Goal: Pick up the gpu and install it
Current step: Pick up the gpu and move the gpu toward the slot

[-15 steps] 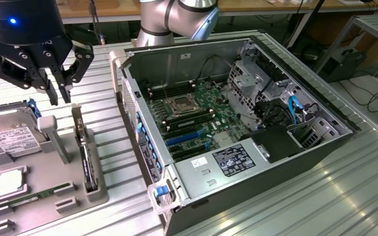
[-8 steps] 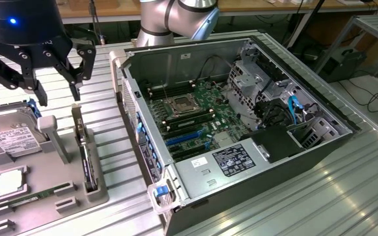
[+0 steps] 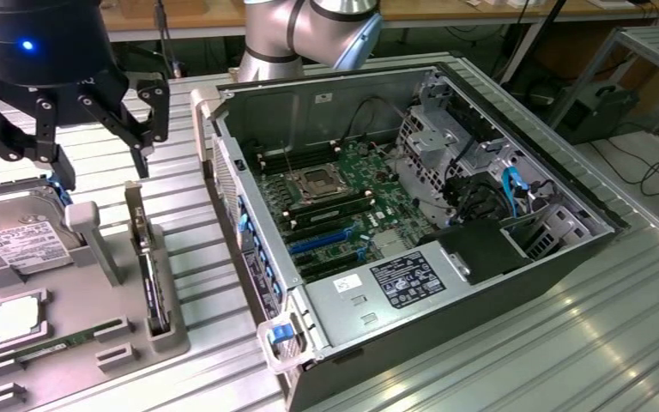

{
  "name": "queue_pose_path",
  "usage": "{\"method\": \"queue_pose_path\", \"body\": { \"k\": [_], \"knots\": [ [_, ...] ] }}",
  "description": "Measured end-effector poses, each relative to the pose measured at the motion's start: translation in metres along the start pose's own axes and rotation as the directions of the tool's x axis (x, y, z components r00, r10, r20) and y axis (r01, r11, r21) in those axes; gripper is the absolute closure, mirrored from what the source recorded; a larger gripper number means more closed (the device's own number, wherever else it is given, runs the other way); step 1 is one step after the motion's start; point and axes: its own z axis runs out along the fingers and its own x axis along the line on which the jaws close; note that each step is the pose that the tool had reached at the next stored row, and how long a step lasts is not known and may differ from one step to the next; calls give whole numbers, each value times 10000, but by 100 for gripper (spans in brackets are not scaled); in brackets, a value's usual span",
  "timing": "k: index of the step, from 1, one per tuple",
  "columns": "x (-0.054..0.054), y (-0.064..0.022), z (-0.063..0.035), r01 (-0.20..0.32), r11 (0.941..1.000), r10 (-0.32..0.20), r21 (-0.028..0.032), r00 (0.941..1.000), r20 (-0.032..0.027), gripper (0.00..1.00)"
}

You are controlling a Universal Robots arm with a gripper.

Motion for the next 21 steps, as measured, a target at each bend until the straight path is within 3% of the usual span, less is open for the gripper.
{"method": "queue_pose_path", "body": {
  "k": [5, 7, 21],
  "knots": [
    [3, -7, 100, 1, 10000, -1, 11, 10000, 1, 34],
    [3, -19, 125, 1, 10000, -2, 51, 10000, 4, 34],
    [4, -25, 191, 4, 10000, -4, 50, 10000, 5, 34]
  ]
}}
